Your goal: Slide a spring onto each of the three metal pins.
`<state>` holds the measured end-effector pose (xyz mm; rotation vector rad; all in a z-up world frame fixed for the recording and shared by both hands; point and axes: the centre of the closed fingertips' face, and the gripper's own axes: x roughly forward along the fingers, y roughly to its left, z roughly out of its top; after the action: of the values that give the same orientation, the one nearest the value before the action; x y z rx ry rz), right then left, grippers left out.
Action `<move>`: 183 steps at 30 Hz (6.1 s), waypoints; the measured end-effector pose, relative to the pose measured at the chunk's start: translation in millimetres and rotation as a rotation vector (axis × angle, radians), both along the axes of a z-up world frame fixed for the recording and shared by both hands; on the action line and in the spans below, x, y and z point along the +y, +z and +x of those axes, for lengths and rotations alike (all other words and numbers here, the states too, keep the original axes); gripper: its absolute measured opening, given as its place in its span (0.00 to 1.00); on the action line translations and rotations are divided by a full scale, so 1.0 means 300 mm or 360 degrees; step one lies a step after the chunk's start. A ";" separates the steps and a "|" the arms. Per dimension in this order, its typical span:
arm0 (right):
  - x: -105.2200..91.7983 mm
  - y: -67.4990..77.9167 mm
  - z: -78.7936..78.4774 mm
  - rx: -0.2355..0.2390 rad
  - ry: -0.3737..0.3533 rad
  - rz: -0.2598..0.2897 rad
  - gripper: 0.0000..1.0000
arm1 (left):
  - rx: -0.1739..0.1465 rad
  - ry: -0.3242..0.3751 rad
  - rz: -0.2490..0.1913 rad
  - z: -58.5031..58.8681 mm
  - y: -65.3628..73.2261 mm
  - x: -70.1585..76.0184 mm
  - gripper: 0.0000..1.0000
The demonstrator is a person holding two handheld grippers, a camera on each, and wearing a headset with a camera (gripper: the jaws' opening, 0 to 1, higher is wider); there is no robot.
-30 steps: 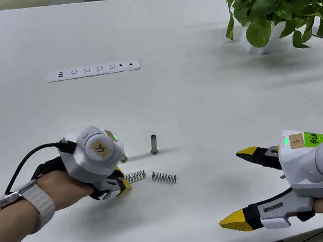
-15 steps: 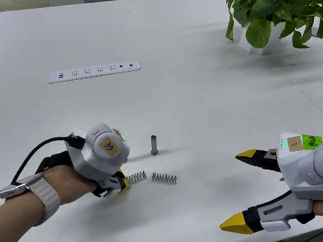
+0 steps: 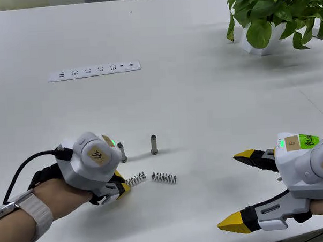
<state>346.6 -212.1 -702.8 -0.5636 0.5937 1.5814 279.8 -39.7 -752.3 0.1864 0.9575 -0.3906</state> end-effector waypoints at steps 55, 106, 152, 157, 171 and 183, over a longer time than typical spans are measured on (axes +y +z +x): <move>0.285 0.114 -0.323 0.0232 0.0732 0.0013 0.31 | -0.0428 -0.0038 -0.0329 -0.229 0.207 -0.224 0.10; 0.313 0.185 -0.356 0.0113 0.0924 -0.0098 0.12 | -0.0499 -0.0102 -0.0373 -0.174 0.246 -0.245 0.10; 0.302 0.164 -0.394 0.0099 0.1155 -0.0269 0.16 | -0.0582 -0.0200 -0.0376 -0.131 0.302 -0.312 0.10; 0.304 0.160 -0.394 0.0104 0.1158 -0.0273 0.14 | -0.0590 -0.0205 -0.0382 -0.128 0.313 -0.324 0.10; 0.299 0.153 -0.390 0.0121 0.1143 -0.0303 0.12 | -0.0586 -0.0212 -0.0394 -0.129 0.312 -0.328 0.10; 0.307 0.158 -0.380 0.0083 0.1150 -0.0313 0.12 | -0.0603 -0.0175 -0.0403 -0.120 0.315 -0.319 0.11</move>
<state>232.6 -120.2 -655.5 -0.9586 0.6246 2.2318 243.8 -135.3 -657.9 0.0777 0.5204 -0.5516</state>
